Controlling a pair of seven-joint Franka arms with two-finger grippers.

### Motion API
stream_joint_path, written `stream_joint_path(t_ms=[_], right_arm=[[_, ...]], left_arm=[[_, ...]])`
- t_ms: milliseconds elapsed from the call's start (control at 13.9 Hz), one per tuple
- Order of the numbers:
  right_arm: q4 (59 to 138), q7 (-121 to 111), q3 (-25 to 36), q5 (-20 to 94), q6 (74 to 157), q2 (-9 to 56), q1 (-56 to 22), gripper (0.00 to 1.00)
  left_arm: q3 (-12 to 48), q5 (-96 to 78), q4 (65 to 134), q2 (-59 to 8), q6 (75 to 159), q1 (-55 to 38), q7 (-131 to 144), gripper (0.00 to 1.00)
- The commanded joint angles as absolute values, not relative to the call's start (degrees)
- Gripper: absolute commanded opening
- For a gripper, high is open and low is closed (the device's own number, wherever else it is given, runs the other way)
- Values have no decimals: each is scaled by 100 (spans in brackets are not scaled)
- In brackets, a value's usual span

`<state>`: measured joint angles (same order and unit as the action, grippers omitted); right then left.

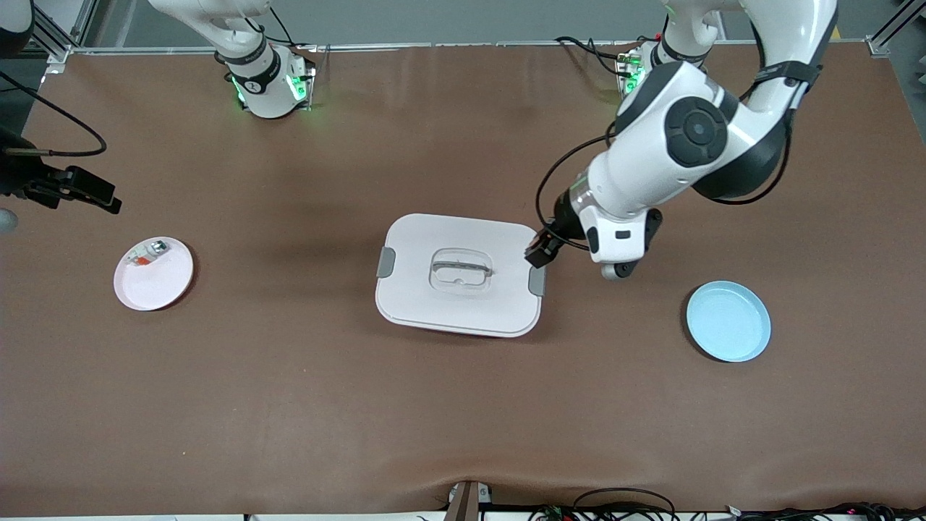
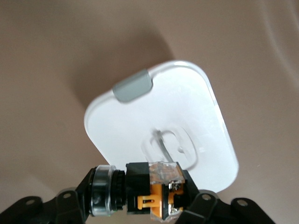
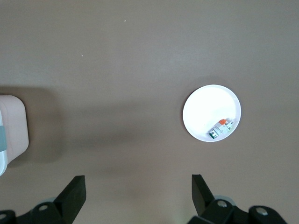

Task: Transfer orange switch to right arm and place
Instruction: 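Carry the switch with the left gripper over the white box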

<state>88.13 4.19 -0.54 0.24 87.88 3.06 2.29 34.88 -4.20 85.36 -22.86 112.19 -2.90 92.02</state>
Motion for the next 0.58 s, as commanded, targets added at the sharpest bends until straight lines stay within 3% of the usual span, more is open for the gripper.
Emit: stream_joint_path(t_ms=[0, 216, 505], right_arm=[[8613, 378, -105, -18, 8763, 483, 299, 100], [8526, 404, -105, 122, 8771, 483, 334, 100], [8587, 387, -105, 1203, 8754, 475, 589, 100]], left_arm=[[3489, -466, 8490, -2338, 11565, -553, 10210, 26], [3498, -510, 8429, -2461, 11925, -737, 11054, 26], [3498, -685, 8420, -2479, 12478, -1001, 11785, 26]])
